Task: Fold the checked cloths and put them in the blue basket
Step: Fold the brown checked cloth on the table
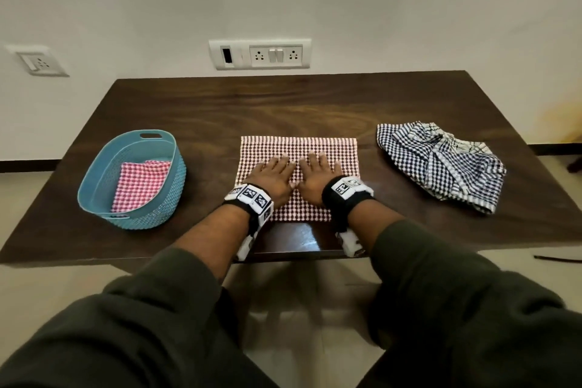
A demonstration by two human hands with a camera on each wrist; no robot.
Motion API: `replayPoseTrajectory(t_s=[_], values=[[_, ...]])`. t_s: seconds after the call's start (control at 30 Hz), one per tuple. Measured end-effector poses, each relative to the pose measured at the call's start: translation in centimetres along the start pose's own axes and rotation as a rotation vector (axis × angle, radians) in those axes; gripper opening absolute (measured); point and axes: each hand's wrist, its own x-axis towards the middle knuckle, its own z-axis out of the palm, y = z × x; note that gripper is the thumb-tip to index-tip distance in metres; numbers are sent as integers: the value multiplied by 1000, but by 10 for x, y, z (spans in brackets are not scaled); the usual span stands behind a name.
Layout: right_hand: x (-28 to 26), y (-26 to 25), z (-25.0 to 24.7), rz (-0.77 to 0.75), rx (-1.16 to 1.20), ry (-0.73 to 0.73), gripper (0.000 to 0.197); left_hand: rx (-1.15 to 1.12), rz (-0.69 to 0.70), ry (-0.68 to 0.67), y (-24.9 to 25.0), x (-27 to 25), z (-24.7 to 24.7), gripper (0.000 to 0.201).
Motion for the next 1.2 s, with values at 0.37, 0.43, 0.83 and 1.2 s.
replayPoseTrajectory(t_s=[0.37, 0.43, 0.83, 1.2], values=[[-58, 26, 17, 266, 12, 85, 83, -72, -174, 107, -6, -69, 13, 66], [-70, -2, 30, 105, 39, 103, 78, -86, -93, 131, 19, -76, 19, 65], [-107, 42, 56, 130, 121, 99, 98, -275, -261, 101, -15, -118, 49, 76], [-138, 44, 36, 57, -116, 52, 79, -306, -203, 82, -13, -145, 20, 68]])
